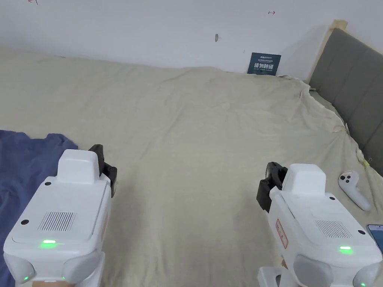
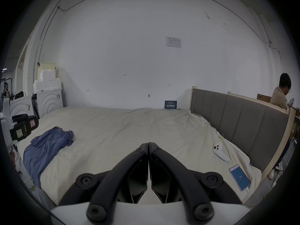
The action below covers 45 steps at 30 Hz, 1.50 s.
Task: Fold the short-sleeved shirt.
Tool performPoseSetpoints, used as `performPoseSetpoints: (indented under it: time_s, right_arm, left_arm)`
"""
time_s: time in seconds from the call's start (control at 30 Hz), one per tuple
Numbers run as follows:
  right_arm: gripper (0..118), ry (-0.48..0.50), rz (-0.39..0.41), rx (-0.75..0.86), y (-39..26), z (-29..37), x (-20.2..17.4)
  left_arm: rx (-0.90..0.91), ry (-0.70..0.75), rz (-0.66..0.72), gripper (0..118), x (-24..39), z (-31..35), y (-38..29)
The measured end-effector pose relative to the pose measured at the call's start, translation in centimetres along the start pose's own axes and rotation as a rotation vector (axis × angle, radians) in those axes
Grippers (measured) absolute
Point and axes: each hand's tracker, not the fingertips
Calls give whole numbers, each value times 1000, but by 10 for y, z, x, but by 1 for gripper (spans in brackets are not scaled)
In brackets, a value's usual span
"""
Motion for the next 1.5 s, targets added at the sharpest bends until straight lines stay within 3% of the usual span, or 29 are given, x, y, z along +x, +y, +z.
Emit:
performPoseSetpoints:
  time_s: [1.5]
  right_arm:
    - [0, 14, 7, 14, 8, 2, 3]
  left_arm:
    - [11, -27, 6, 0, 1, 4, 6]
